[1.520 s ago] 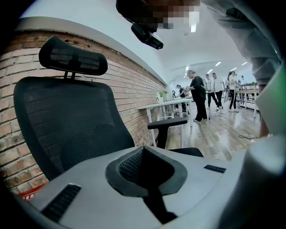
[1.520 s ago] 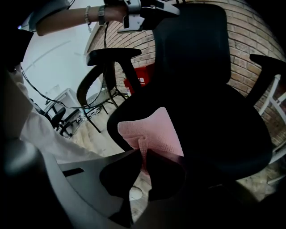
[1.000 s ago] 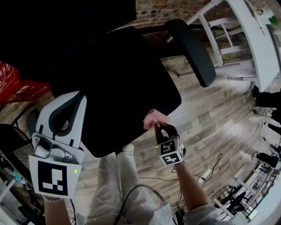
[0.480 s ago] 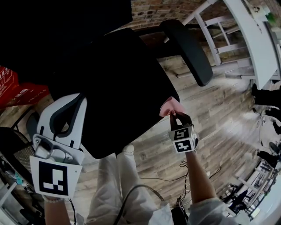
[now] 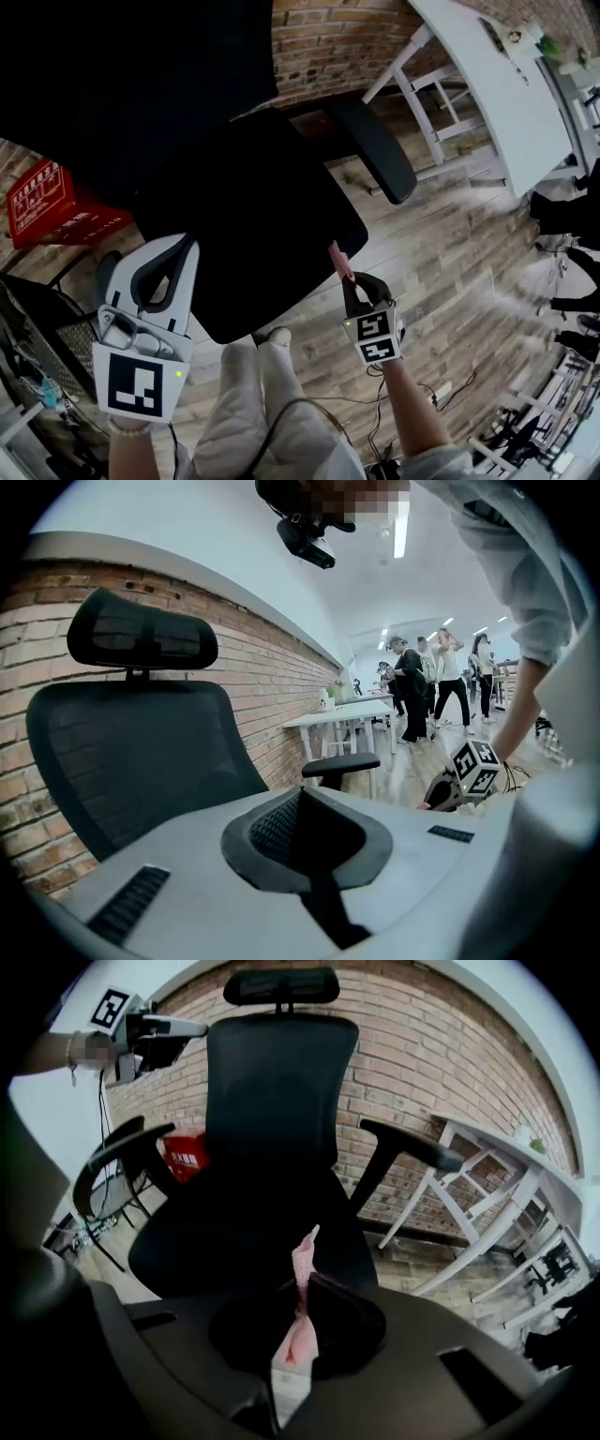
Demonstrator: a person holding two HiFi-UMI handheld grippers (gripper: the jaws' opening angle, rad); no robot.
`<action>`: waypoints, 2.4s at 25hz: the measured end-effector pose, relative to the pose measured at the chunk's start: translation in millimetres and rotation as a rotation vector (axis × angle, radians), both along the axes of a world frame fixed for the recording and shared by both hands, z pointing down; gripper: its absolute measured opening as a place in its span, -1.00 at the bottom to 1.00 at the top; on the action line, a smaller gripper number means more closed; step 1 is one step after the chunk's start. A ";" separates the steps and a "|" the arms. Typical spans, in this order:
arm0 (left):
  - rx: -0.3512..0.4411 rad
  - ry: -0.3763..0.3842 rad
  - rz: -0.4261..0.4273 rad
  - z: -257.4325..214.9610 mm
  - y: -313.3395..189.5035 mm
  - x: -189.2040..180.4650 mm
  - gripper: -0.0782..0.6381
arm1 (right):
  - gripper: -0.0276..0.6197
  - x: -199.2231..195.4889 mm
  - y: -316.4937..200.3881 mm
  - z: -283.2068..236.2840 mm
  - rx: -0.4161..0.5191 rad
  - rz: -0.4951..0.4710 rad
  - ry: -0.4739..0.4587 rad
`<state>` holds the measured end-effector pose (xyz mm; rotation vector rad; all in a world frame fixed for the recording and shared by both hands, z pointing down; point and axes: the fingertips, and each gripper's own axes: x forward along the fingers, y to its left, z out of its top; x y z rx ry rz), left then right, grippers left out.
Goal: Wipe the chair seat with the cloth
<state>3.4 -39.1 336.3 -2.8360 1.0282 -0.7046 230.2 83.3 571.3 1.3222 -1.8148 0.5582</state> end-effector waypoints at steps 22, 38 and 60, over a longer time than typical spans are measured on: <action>0.203 0.044 0.132 -254.2 103.3 16.0 -0.73 | -0.74 -52.5 29.4 -377.3 0.456 0.037 -0.153; 0.229 0.124 0.183 -300.9 145.5 29.1 -0.73 | -0.74 -86.9 45.1 -474.0 0.641 0.002 -0.226; 0.212 0.098 0.177 -291.1 140.7 34.4 -0.73 | -0.74 -108.0 38.1 -472.7 0.649 -0.107 -0.210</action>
